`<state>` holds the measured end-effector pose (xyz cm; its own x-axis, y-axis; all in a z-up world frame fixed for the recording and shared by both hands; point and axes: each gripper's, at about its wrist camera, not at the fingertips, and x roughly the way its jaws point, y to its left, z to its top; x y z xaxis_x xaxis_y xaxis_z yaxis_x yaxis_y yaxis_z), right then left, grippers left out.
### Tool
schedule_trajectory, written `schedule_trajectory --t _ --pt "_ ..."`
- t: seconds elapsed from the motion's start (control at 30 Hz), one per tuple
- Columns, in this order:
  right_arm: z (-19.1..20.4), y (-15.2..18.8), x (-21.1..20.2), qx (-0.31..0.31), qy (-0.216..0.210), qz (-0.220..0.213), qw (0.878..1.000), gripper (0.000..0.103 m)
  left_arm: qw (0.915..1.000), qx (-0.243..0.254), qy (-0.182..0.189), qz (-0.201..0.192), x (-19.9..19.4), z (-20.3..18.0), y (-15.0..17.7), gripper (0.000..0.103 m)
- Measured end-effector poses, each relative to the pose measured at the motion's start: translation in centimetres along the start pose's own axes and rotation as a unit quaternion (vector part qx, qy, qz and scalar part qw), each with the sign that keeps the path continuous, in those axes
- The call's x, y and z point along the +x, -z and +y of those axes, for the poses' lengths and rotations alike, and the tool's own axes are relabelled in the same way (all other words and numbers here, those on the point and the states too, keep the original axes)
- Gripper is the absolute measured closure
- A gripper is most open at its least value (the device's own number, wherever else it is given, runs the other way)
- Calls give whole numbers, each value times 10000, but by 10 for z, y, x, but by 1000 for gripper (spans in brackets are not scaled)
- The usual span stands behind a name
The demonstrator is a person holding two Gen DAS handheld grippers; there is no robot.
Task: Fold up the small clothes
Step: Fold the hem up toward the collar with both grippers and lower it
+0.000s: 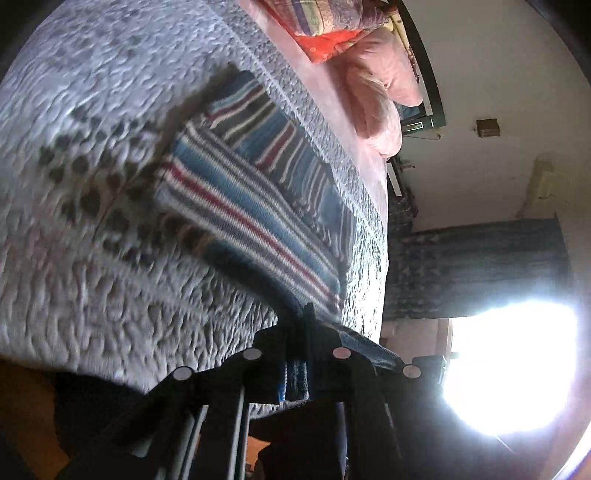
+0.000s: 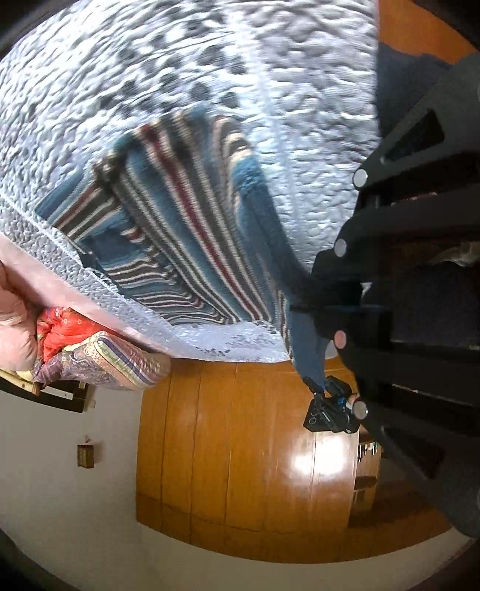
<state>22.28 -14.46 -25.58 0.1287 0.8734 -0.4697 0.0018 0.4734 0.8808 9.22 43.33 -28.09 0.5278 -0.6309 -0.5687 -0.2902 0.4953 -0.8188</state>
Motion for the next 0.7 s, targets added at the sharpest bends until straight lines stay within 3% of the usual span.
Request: schedule_trajectory --t 0.33,0.7 --pt "-4 -91 43 3 361 16 9993 96 9997 -171 -182 66 52 3 -82 96" --pt "-38 -178 106 153 868 257 9958 96 9964 -217 -701 424 124 23 -163 96"
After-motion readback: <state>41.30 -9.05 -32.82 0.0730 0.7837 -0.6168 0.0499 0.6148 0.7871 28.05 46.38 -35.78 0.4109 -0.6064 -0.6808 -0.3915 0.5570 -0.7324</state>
